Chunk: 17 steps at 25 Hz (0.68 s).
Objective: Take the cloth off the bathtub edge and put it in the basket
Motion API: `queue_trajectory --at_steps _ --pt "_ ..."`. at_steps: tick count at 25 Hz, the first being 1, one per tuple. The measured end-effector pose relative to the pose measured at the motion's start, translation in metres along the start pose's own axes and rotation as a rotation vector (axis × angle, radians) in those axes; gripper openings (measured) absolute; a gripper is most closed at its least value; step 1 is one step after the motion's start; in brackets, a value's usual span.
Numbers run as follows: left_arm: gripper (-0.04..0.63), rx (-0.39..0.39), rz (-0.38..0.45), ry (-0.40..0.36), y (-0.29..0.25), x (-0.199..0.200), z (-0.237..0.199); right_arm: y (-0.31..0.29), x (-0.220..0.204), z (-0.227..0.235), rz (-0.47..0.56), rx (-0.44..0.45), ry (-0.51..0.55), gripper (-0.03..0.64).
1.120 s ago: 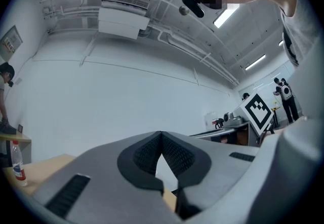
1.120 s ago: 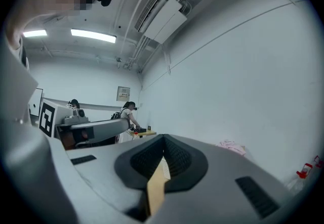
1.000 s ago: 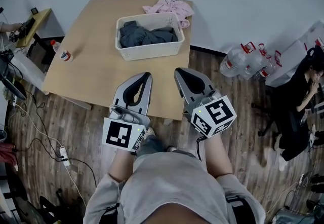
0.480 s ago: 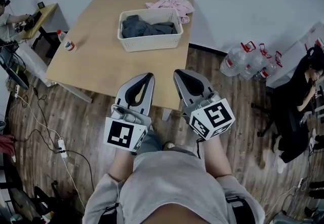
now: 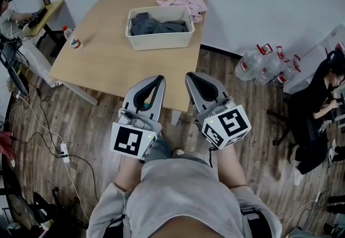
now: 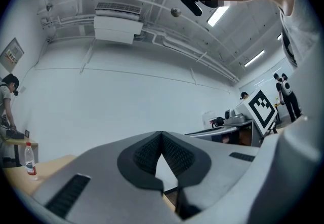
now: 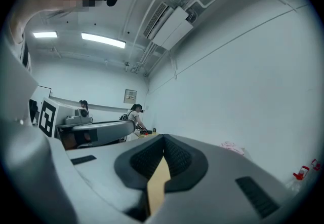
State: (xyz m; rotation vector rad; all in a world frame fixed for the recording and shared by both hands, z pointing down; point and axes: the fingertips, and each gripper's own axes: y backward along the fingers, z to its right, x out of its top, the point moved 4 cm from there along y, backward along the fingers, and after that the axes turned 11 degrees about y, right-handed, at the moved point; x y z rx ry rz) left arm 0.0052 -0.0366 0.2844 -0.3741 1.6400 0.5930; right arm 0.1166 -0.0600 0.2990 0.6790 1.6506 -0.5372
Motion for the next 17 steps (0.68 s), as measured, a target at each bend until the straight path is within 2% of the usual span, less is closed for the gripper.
queue_trajectory --at_steps 17 --pt "-0.003 -0.004 -0.002 -0.016 -0.01 0.003 0.013 0.011 0.001 0.008 0.022 -0.007 -0.021 0.009"
